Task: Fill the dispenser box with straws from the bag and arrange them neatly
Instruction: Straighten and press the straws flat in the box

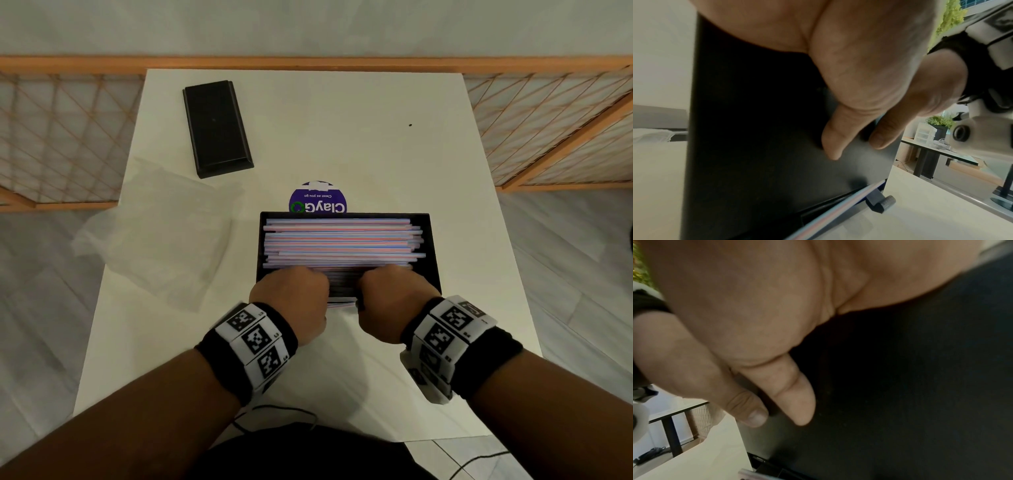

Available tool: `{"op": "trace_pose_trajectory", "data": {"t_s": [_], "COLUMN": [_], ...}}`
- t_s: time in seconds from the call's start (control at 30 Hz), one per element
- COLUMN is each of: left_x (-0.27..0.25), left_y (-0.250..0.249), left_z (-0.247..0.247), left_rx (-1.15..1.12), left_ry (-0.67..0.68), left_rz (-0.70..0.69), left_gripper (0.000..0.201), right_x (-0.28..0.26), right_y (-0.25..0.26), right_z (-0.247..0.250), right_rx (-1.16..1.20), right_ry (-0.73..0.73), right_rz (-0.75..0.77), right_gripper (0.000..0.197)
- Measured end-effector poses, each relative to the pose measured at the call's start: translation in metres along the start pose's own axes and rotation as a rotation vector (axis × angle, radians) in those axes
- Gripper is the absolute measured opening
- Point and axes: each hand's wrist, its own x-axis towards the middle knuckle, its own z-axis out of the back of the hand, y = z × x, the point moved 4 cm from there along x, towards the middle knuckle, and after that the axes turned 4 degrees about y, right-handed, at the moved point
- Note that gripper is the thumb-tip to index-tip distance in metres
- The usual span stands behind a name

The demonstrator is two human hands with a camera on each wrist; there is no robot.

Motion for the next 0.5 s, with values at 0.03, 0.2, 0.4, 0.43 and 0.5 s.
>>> {"op": "trace_pose_trajectory", "data": {"t_s": [0.03, 0.2, 0.4, 0.43, 0.5], "left_x": [0.000, 0.001, -0.023, -0.026, -0.019], "left_y": [0.001, 0.002, 0.006, 0.011, 0.026], "left_z": [-0.001, 0.000, 0.026, 0.033, 0.038], "left_rx": [-0.003, -0.014, -0.082, -0.103, -0.121], "left_ry": [-0.006, -0.001, -0.454, -0.531, -0.473], "left_rz": [0.010, 0.019, -0.224, -0.256, -0.223], "left_gripper": [0.016, 0.018, 0.034, 0.052, 0.095], "right_x": [0.000, 0.000, -0.024, -0.030, -0.031], "right_y": [0.000, 0.000, 0.005, 0.007, 0.011], "right_z": [0.001, 0.007, 0.010, 0.013, 0.017], "right_rx": [0.008, 0.023, -0.011, 0.002, 0.008], "right_ry": [0.006, 0.012, -0.364, -0.480, -0.574], "right_rz": [-0.006, -0.024, 0.173, 0.237, 0.270], "right_gripper": [0.013, 0.015, 0.020, 0.026, 0.051]}}
